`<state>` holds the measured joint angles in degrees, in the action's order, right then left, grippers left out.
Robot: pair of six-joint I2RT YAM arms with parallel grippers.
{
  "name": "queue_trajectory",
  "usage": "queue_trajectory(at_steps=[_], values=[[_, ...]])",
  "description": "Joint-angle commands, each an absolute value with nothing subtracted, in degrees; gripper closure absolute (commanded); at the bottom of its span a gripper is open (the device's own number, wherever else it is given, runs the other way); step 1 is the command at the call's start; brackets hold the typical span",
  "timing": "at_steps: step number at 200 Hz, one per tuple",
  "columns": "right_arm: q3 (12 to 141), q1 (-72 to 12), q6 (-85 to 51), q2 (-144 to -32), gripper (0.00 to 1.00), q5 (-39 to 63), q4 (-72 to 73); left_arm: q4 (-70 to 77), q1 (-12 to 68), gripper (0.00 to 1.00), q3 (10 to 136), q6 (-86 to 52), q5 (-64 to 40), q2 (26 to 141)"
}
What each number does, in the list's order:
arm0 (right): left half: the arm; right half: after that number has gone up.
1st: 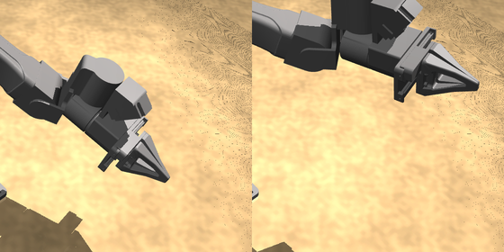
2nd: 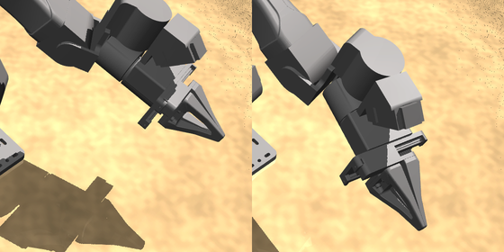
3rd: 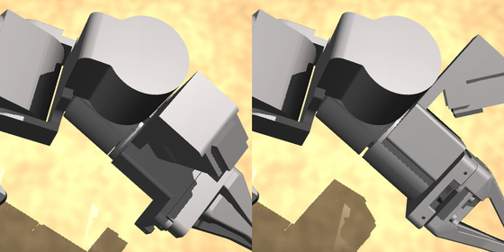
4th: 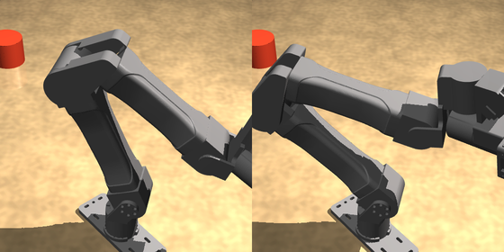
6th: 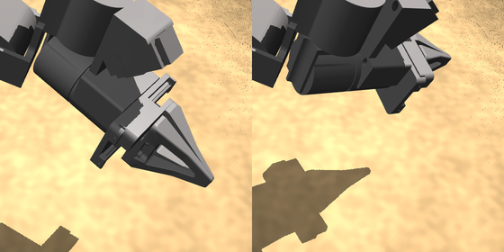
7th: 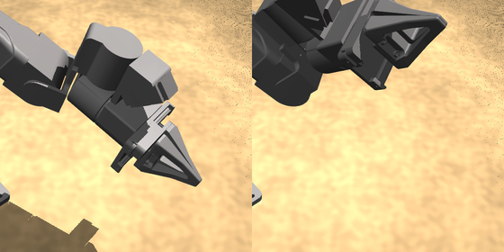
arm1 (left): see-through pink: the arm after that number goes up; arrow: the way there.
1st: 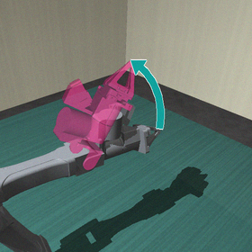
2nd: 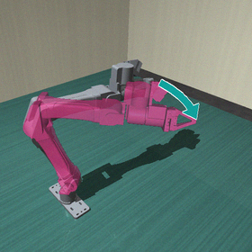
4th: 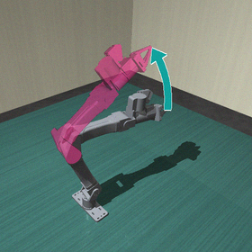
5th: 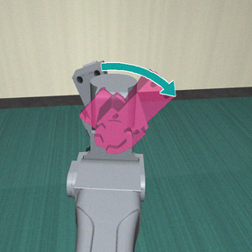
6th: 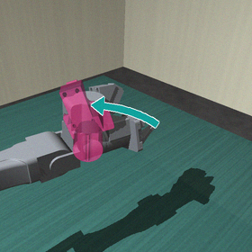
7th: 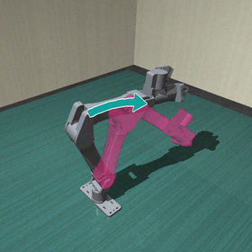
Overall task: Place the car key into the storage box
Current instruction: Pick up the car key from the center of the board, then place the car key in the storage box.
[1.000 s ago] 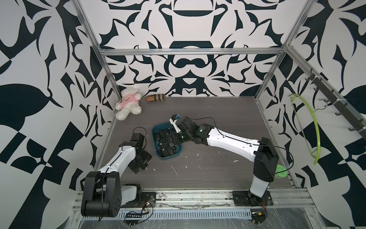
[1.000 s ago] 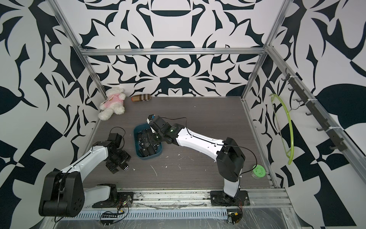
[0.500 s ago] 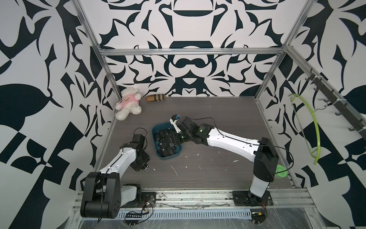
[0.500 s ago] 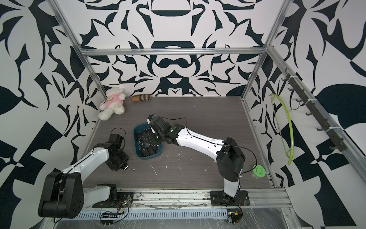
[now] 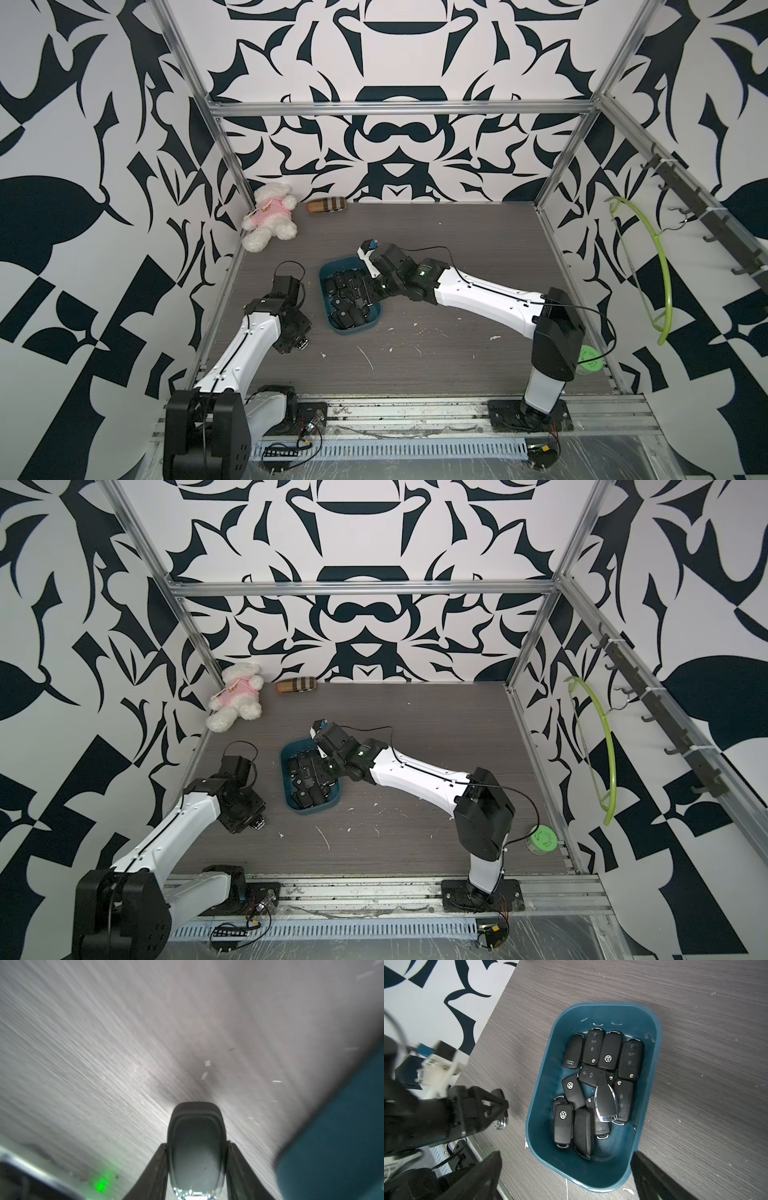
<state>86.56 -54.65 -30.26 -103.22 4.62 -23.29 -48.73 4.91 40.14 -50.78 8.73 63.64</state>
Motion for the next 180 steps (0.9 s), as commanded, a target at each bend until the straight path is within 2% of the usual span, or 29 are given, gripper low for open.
queue_trajectory(at_steps=[1,45,96,180], values=[[86.59,-53.67,-31.55,-100.5,0.0,3.35,-22.52,-53.9,5.24,0.66,46.15,-47.54,9.68,63.1],[83.33,-52.33,-32.77,-97.4,0.0,1.2,-22.55,-54.75,11.59,0.65,58.76,-45.94,9.75,69.43],[79.54,-51.97,-33.72,-93.47,0.0,-1.36,-23.1,-54.15,21.15,0.65,72.45,-44.76,11.15,84.02],[75.32,-52.01,-34.89,-88.78,0.0,-5.56,-24.32,-48.88,22.35,0.63,79.02,-39.69,9.03,103.03]])
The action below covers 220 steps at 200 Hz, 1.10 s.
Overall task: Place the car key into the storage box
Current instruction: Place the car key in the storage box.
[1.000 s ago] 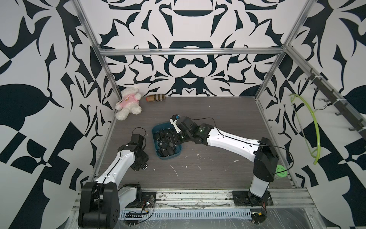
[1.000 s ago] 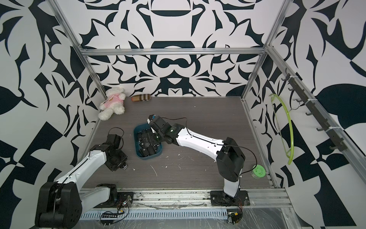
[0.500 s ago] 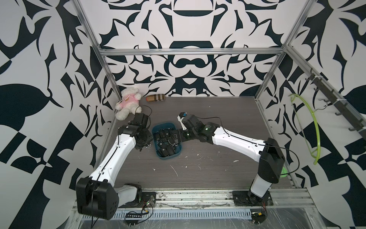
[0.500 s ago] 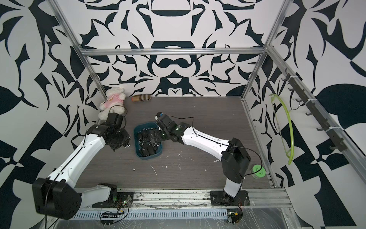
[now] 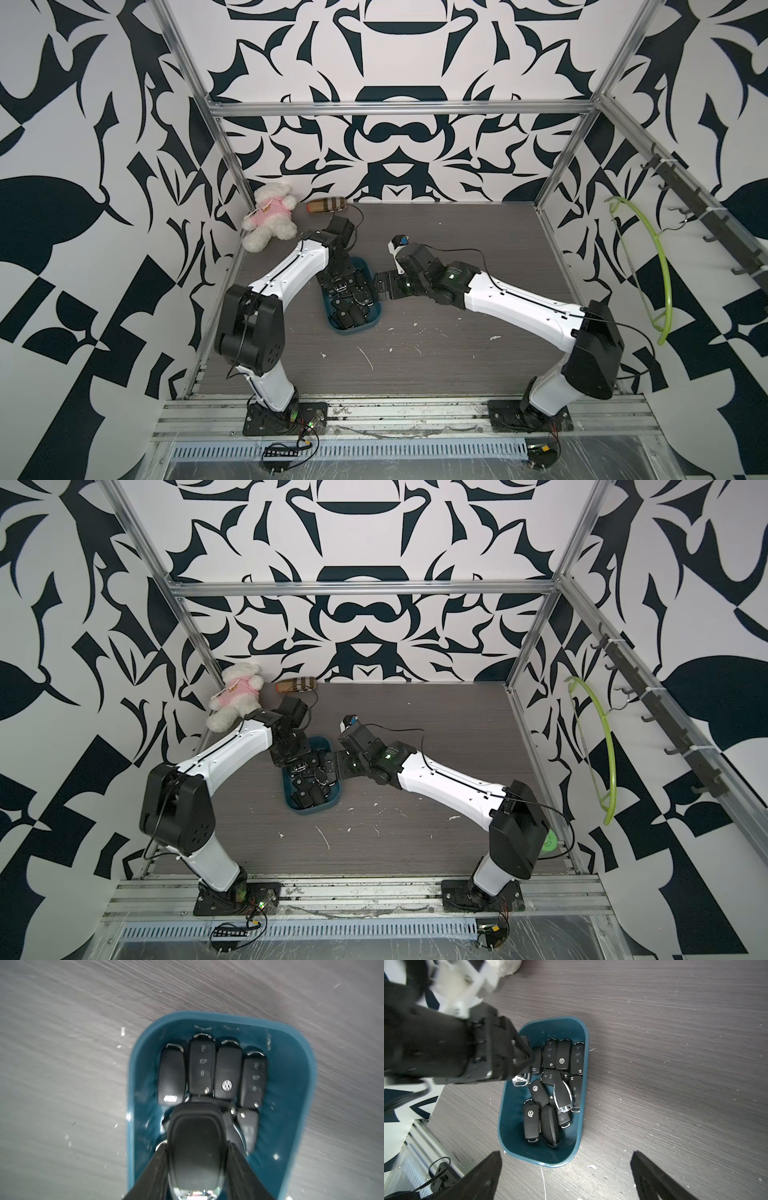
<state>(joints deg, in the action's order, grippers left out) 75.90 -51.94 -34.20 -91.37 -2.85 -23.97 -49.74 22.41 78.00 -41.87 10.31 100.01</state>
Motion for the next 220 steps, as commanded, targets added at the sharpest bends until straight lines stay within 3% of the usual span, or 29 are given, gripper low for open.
queue_trajectory(at_steps=[1,173,220], values=[[75.28,-52.02,-34.89,-88.82,0.0,-5.59,-24.33,-48.78,22.38,0.63,79.02,-39.66,9.0,103.11],[75.06,-51.95,-35.02,-88.88,0.0,-7.55,-25.09,-44.65,22.41,0.56,75.76,-38.4,7.91,108.55],[75.13,-51.98,-35.35,-88.86,0.01,-9.27,-24.87,-45.59,22.4,0.33,76.57,-38.06,7.11,106.74]])
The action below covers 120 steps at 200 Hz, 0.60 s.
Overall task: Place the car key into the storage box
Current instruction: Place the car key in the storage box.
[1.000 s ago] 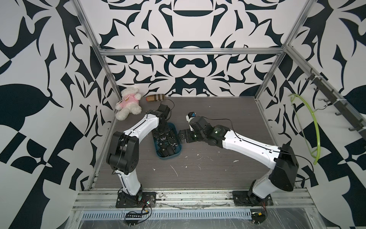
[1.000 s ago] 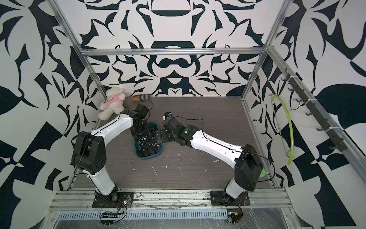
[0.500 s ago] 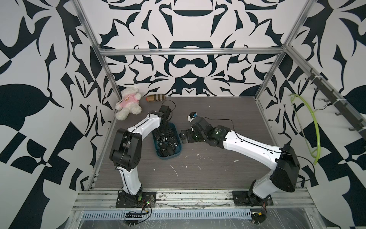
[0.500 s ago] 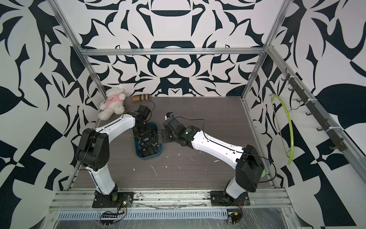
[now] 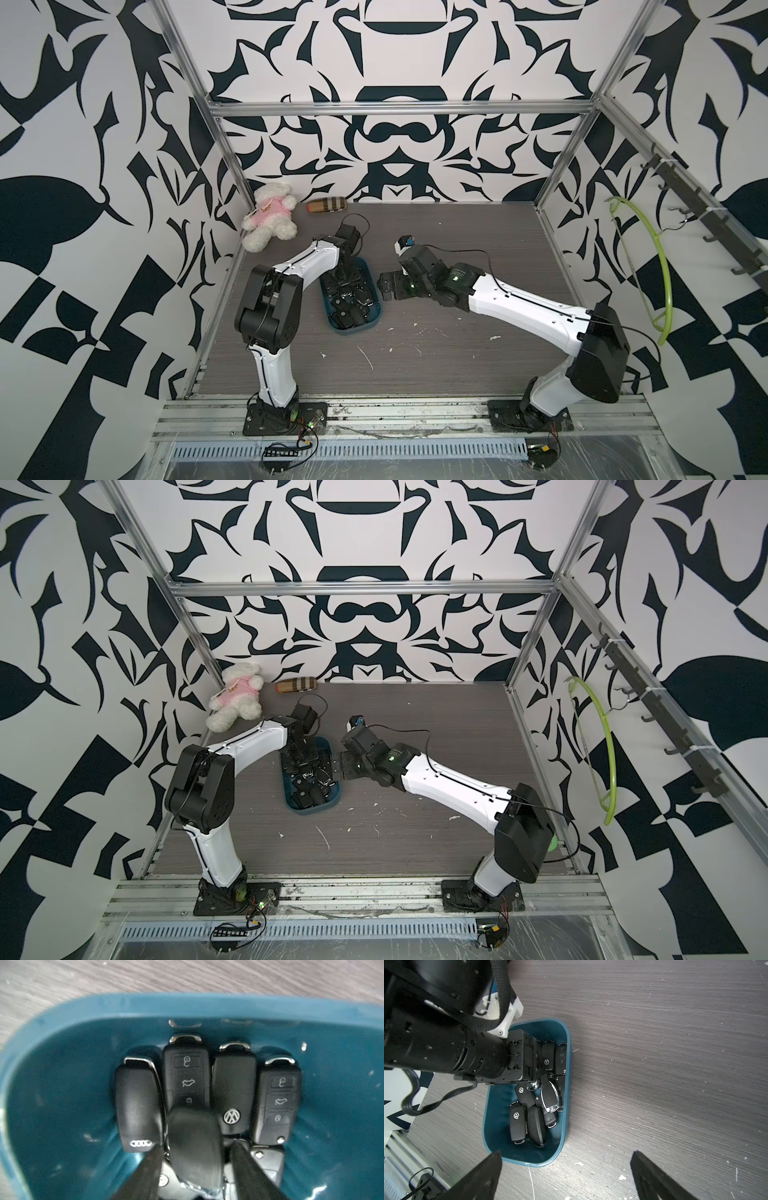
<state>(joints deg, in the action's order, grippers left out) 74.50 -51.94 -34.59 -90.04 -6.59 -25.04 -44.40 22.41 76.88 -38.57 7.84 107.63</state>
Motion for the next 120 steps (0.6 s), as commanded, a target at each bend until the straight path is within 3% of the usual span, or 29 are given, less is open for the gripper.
queue_trajectory(at_steps=[1,44,82,120], values=[[75.18,-51.96,-35.34,-88.86,0.01,-9.38,-24.96,-45.64,22.41,0.33,76.61,-38.01,7.03,106.68],[76.27,-51.93,-32.17,-86.93,0.01,-20.99,-27.56,-46.58,22.41,0.26,78.88,-37.54,6.32,100.74],[69.35,-50.7,-26.31,-81.31,0.01,-36.9,-19.44,-48.77,22.11,0.0,81.02,-35.57,14.19,91.65],[61.82,-47.2,-18.63,-77.78,0.01,-45.07,-10.17,-41.85,20.17,0.01,75.22,-31.56,28.09,80.76]])
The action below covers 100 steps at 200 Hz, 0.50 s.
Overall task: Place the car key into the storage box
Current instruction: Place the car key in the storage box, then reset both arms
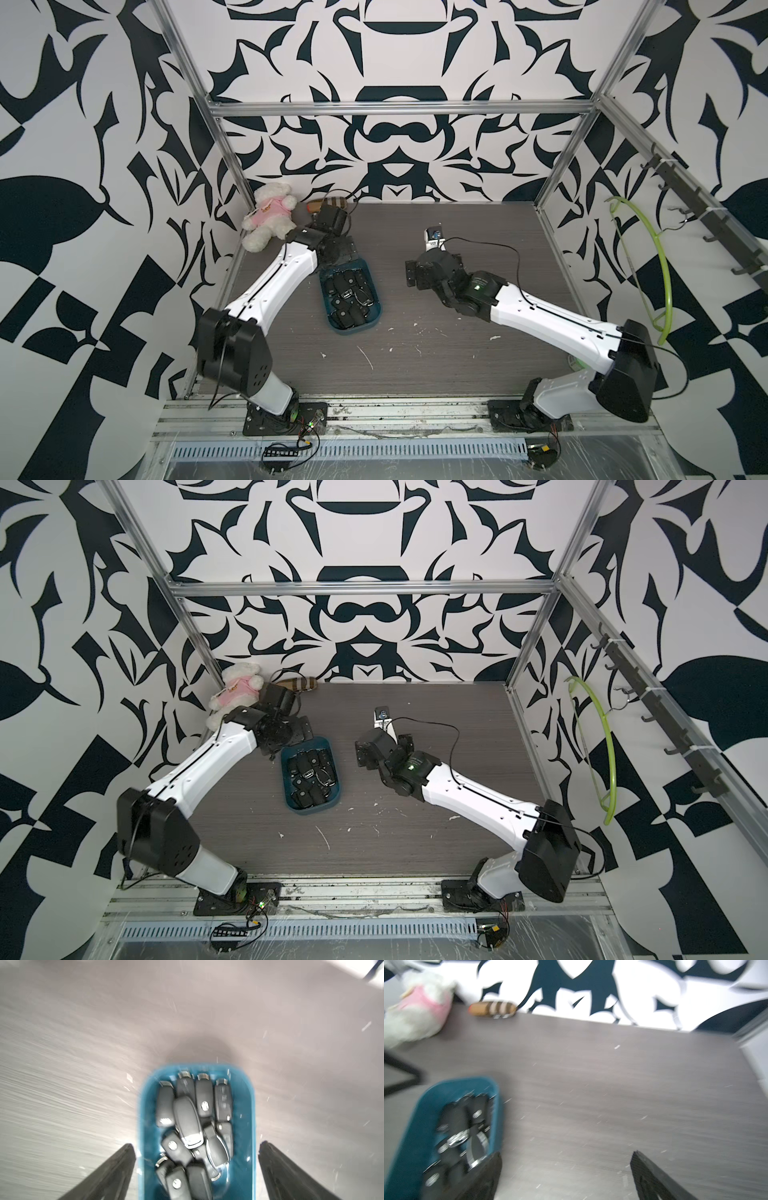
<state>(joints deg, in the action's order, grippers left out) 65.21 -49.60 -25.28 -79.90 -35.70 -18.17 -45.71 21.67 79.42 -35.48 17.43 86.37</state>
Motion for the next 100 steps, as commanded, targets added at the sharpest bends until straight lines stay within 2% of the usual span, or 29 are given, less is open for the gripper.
queue_trajectory(at_steps=[1,27,47,71,100], values=[[61.67,-46.98,-18.37,-77.69,0.01,-45.08,-10.05,-41.45,20.1,0.01,74.92,-31.34,28.37,80.46],[59.46,-39.3,-17.2,-76.89,0.01,-46.72,-11.74,-29.34,16.01,0.01,63.63,-27.37,29.81,73.5],[53.26,-31.36,-16.47,-75.22,0.01,-48.68,-8.93,-19.76,9.38,0.01,53.64,-26.85,26.94,68.46],[44.85,-23.16,-15.01,-73.53,0.01,-49.98,-3.19,-12.07,1.99,0.01,46.07,-26.42,26.06,70.13],[36.73,-17.76,-10.7,-75.9,0.01,-48.27,8.43,-3.58,-0.82,0.01,42.6,-23.55,27.76,78.26]])
